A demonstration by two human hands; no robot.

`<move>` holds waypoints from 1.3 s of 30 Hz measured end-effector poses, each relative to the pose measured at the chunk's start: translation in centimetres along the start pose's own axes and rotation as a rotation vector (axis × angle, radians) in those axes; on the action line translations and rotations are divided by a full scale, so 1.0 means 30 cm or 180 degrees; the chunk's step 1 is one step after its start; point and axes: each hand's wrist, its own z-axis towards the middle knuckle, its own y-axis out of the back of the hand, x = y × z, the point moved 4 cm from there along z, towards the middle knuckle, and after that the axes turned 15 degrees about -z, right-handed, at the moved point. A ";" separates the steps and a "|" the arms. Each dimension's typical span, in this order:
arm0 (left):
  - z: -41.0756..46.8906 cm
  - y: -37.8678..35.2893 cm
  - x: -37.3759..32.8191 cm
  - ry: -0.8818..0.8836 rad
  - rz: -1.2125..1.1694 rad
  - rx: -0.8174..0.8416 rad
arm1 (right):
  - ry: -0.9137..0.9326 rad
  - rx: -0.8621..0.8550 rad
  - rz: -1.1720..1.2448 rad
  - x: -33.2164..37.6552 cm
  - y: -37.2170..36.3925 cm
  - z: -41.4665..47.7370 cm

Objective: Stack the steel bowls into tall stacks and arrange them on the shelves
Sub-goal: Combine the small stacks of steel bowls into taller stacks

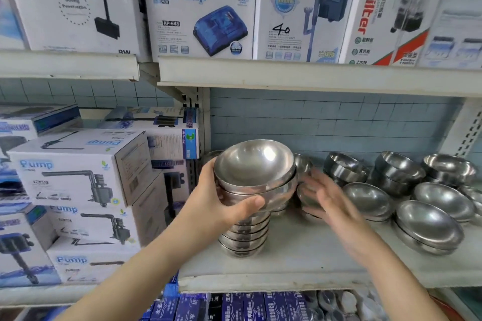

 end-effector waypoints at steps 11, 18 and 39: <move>0.013 -0.480 0.288 0.0220 0.0255 0.0359 | -0.0278 0.0536 -0.0578 -0.252 0.270 -0.049; 0.034 -0.621 0.440 0.0541 0.0283 0.0496 | -0.0455 0.0660 -0.0544 -0.434 0.327 -0.075; 0.054 -0.496 0.594 0.0784 0.0711 0.1053 | -0.0407 0.0044 -0.1135 -0.489 0.238 -0.141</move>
